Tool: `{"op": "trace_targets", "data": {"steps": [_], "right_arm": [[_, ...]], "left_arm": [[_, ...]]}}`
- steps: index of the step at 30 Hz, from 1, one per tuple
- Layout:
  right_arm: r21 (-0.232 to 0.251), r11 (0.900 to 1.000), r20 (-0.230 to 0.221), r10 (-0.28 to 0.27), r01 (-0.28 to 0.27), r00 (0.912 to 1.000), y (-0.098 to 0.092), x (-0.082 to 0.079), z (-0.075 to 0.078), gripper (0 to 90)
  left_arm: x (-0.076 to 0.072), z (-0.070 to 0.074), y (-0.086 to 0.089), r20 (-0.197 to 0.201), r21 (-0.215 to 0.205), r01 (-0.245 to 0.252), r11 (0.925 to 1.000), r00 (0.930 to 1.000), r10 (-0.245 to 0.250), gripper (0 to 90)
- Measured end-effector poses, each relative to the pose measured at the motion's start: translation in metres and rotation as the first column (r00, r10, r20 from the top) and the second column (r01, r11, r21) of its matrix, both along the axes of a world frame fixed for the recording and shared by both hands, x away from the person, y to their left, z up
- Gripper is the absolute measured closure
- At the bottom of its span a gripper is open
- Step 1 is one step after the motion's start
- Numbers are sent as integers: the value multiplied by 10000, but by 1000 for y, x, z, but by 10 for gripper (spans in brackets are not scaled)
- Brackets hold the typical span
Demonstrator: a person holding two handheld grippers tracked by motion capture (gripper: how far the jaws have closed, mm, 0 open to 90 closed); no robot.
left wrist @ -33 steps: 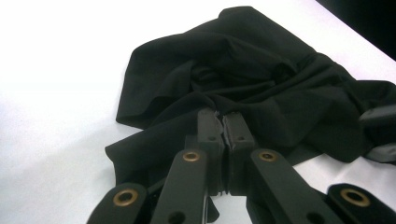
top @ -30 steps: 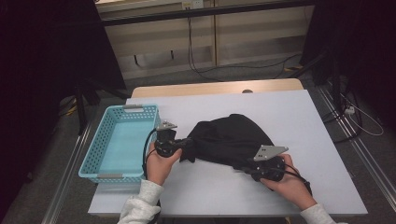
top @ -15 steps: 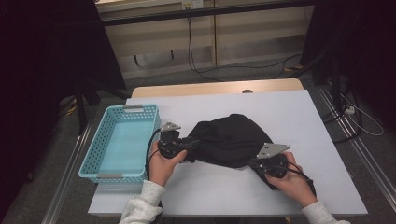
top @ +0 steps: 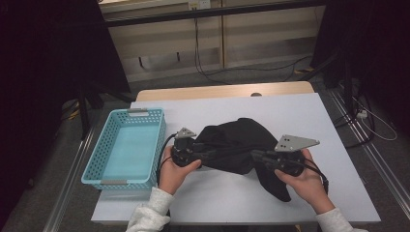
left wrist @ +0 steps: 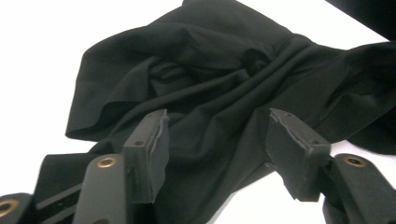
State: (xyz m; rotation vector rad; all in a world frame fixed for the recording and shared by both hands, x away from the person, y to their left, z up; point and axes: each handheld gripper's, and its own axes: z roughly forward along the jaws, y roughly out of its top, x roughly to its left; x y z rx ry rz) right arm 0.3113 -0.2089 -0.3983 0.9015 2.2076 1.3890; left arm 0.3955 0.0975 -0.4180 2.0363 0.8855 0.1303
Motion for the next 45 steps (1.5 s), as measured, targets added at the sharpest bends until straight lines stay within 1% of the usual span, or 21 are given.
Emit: {"op": "trace_targets", "data": {"steps": [3, 5, 7, 10, 15, 17, 19, 20, 21, 22, 23, 24, 26, 28, 29, 31, 32, 35, 37, 40, 45], "right_arm": [[-204, 9980, -10, -603, 603, 9982, -10, 6, -8, 870], [-585, 9909, -69, -1218, 1212, 9925, -20, 10, -17, 867], [-729, 9846, -435, -1623, 1589, 9858, -30, 14, -27, 864], [-1185, 9787, -671, -1764, 1677, 9820, -34, 17, -37, 856], [-1356, 9784, -642, -1660, 1562, 9840, -32, 16, -41, 838], [-1474, 9761, -594, -1701, 1599, 9836, -32, 16, -44, 839], [-1556, 9742, -705, -1759, 1633, 9819, -33, 16, -47, 838], [-1564, 9737, -740, -1786, 1655, 9811, -34, 16, -49, 838], [-1584, 9733, -735, -1797, 1665, 9810, -34, 16, -51, 835], [-1583, 9732, -771, -1808, 1670, 9805, -34, 16, -52, 835], [-1591, 9733, -812, -1802, 1658, 9803, -34, 16, -52, 836], [-1588, 9737, -814, -1777, 1632, 9807, -34, 16, -53, 838], [-1605, 9744, -774, -1716, 1576, 9821, -33, 15, -53, 842], [-1520, 9769, -719, -1624, 1501, 9841, -33, 14, -51, 842], [-1489, 9776, -711, -1607, 1488, 9844, -33, 13, -50, 841], [-1358, 9797, -653, -1577, 1478, 9853, -34, 11, -47, 838], [-1306, 9805, -612, -1559, 1470, 9859, -35, 9, -45, 831], [-1075, 9820, -469, -1609, 1552, 9859, -37, 6, -40, 788], [-978, 9861, -410, -1391, 1346, 9894, -34, 4, -38, 748], [-1123, 9903, -250, -853, 819, 9960, -24, 0, -35, 727], [-1404, 9901, -206, -17, -12, 9998, -1, -7, -34, 705]], "left_arm": [[-1, -4, -8, 86, 139, 253, 9996, 9996, -254, 290], [-3, -8, -14, 145, 244, 492, 9985, 9987, -496, 262], [-5, -13, -22, 198, 464, 812, 9956, 9964, -822, 220], [-6, -21, -33, 201, 762, 1310, 9885, 9909, -1328, 185], [-5, -35, -38, 263, 1419, 1268, 9817, 9909, -1318, 183], [-4, -39, -37, 64, 1553, 1355, 9785, 9904, -1381, 225], [-5, -41, -36, 341, 1742, 1483, 9735, 9871, -1565, 318], [-6, -40, -35, 464, 1966, 1587, 9676, 9842, -1709, 400], [-6, -38, -35, 324, 1961, 1599, 9675, 9850, -1694, 588], [-5, -38, -34, -54, 1756, 1645, 9706, 9861, -1661, 664], [-5, -37, -34, -184, 1727, 1713, 9700, 9852, -1707, 700], [-5, -37, -35, -255, 1742, 1695, 9700, 9855, -1676, 783], [-5, -36, -36, -646, 1624, 1539, 9746, 9873, -1452, 865], [-4, -33, -38, -822, 1737, 1311, 9760, 9896, -1183, 885], [-3, -31, -37, -728, 1674, 1118, 9795, 9922, -1008, 887], [1, -25, -34, -514, 1316, 731, 9886, 9964, -668, 888], [4, -21, -32, -367, 1240, 560, 9907, 9980, -518, 889], [12, -8, -27, -305, 767, 92, 9970, 9995, -69, 890], [19, 0, -27, -268, 616, -98, 9981, 9996, 115, 891], [29, 11, -28, -221, 388, -202, 9990, 9995, 211, 891], [40, 15, -30, -234, 232, -495, 9985, 9985, 500, 891]]}}
